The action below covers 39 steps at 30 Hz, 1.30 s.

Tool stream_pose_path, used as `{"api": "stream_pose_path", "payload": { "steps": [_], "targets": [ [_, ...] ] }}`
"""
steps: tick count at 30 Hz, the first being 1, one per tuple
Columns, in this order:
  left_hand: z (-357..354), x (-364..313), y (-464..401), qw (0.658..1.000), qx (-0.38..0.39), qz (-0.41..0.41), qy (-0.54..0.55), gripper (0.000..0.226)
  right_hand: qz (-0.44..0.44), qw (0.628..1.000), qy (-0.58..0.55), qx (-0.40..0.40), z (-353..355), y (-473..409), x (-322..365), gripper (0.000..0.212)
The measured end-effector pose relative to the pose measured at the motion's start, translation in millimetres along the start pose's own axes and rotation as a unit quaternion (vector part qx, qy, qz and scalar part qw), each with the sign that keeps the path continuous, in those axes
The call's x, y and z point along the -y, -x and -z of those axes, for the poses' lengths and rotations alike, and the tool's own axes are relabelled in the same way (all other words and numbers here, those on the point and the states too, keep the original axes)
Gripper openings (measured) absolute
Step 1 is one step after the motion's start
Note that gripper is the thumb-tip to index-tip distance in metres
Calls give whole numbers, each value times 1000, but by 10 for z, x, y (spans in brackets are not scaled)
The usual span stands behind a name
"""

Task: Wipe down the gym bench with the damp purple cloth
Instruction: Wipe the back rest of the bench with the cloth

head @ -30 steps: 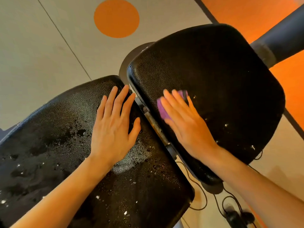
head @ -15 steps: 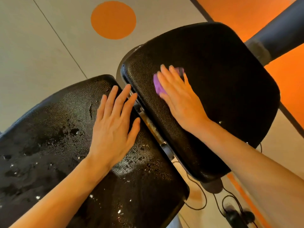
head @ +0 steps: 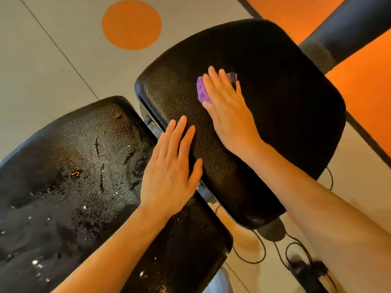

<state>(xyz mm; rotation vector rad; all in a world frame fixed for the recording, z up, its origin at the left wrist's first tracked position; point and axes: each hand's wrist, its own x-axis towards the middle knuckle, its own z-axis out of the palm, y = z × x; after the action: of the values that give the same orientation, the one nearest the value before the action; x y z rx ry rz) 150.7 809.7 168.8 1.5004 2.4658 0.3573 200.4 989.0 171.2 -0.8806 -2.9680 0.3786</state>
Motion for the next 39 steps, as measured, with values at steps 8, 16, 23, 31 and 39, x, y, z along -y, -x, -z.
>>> {"api": "stream_pose_path", "payload": {
  "steps": [8, 16, 23, 31, 39],
  "targets": [
    [10, -11, 1, 1000, 1, 9, -2, 64, 86, 994, 35, 50, 116, 1180, -287, 52],
    [1, -13, 0, 1000, 3, 9, -14, 63, 32, 999, 21, 8, 13, 731, -280, 54],
    [7, 4, -2, 1000, 6, 6, 2, 64, 27, 1000, -14, 0, 92, 587, -522, 47],
    [-100, -373, 142, 997, 34, -56, 30, 67, -2, 1000, -2, 9, 66, 1579, -237, 57],
    [-147, -444, 161, 998, 36, -43, 27, 64, -114, 993, -23, -21, 174, 231, -859, 48]
  ]
}}
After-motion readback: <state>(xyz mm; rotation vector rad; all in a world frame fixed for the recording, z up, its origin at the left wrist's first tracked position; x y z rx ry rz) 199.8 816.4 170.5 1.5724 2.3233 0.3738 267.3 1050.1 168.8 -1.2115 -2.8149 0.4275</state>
